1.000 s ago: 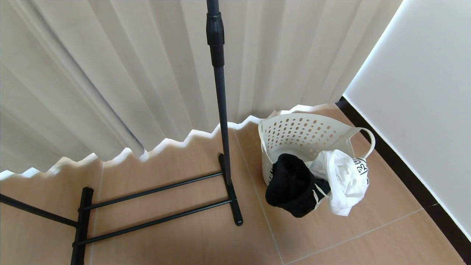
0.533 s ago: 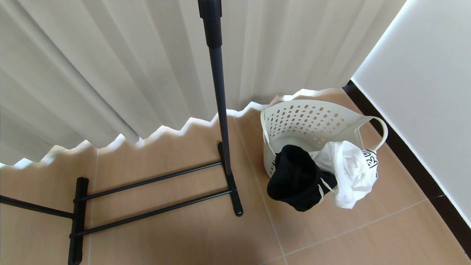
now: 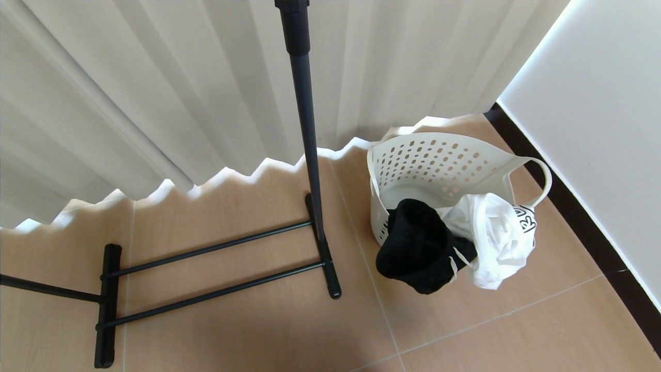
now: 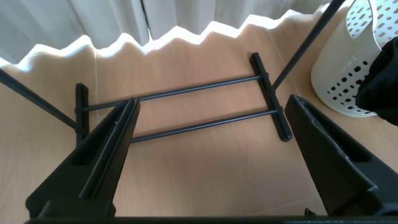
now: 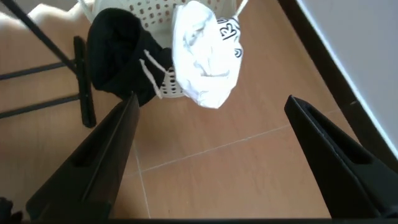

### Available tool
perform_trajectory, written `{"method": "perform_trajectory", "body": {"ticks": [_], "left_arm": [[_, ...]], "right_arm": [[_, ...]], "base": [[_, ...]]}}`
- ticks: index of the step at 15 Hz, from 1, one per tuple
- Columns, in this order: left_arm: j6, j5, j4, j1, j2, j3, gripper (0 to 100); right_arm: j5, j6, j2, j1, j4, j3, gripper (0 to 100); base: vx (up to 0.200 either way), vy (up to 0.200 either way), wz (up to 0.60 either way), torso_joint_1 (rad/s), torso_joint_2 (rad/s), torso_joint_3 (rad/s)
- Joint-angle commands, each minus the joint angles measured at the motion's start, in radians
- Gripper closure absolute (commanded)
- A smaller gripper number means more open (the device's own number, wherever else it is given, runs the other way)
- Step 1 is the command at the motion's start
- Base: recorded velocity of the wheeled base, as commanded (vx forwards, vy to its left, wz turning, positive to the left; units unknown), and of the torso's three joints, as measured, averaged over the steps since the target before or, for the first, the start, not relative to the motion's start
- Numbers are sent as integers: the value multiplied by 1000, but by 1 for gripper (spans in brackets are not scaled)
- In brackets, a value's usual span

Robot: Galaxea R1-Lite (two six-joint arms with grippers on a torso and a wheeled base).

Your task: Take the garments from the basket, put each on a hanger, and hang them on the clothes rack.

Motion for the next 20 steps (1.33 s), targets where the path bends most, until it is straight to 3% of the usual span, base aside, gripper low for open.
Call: {"method": "perform_trajectory", "body": {"ticks": [1, 4, 6, 7, 8, 9, 13, 16, 20], "left_arm": [[-1, 0, -1, 0, 0, 0, 0], [1, 0, -1, 0, 0, 0, 0], [1, 0, -1, 0, 0, 0, 0], [1, 0, -1, 0, 0, 0, 0], [1, 0, -1, 0, 0, 0, 0], [-1, 0, -1, 0, 0, 0, 0], [-1, 0, -1, 0, 0, 0, 0], [-1, 0, -1, 0, 0, 0, 0], [-1, 0, -1, 0, 0, 0, 0]], "right_arm": [[36, -22, 164, 73, 6, -6, 0], [35, -23, 472, 223, -115, -26, 0], [33, -31, 681, 268, -156, -109, 0], [33, -65, 844, 294, -158, -204, 0], [33, -71, 862, 297, -158, -214, 0], [30, -168, 1065, 309, -161, -340, 0], [9, -438, 1413, 311, -160, -560, 0], [-72, -683, 1643, 311, -158, -773, 0], [-181, -803, 1917, 312, -147, -1122, 0]], "base": [[0, 0, 0, 0, 0, 0], [0, 0, 0, 0, 0, 0], [0, 0, 0, 0, 0, 0], [0, 0, 0, 0, 0, 0], [0, 0, 0, 0, 0, 0], [0, 0, 0, 0, 0, 0], [0, 0, 0, 0, 0, 0], [0, 0, 0, 0, 0, 0], [0, 0, 0, 0, 0, 0]]}}
